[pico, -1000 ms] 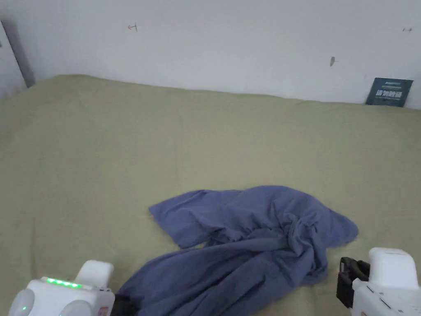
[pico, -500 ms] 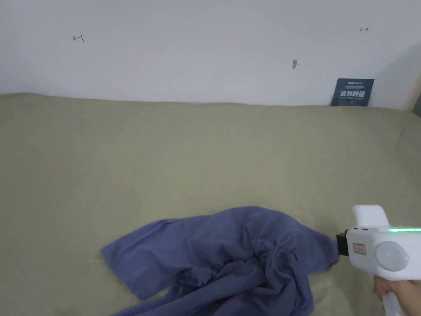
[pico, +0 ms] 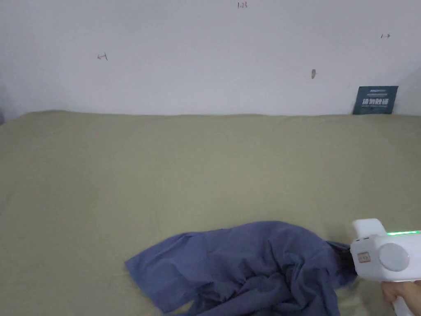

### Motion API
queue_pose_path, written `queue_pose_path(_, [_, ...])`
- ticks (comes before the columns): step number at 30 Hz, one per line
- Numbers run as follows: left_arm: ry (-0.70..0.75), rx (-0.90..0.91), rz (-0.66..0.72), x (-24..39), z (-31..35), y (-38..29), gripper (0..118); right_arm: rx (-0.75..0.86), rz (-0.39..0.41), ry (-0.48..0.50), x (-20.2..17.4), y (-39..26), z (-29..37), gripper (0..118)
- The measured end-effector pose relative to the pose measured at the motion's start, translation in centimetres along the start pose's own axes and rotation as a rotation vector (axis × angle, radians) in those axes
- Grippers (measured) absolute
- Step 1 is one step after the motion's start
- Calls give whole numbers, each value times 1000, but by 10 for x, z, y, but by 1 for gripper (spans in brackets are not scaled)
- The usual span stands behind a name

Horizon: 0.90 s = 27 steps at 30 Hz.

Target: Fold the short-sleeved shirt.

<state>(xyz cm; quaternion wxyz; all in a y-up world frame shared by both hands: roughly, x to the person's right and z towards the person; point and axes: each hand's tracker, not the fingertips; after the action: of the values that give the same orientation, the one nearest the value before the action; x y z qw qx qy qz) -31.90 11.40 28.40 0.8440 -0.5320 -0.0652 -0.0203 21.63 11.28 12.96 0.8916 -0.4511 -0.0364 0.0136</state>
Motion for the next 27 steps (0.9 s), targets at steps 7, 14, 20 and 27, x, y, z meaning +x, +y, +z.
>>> queue_pose_path(7, [-41,199,113,-38,85,28,0,217,7,-20,29,33,140,4])
queue_pose_path(14, [153,497,83,-54,224,86,0,427,-22,-85,55,56,274,4])
queue_pose_path(20, [235,600,76,-54,283,134,0,511,-74,-106,75,73,336,4])
queue_pose_path(27, [287,672,88,-30,315,198,0,583,-89,-156,75,109,367,4])
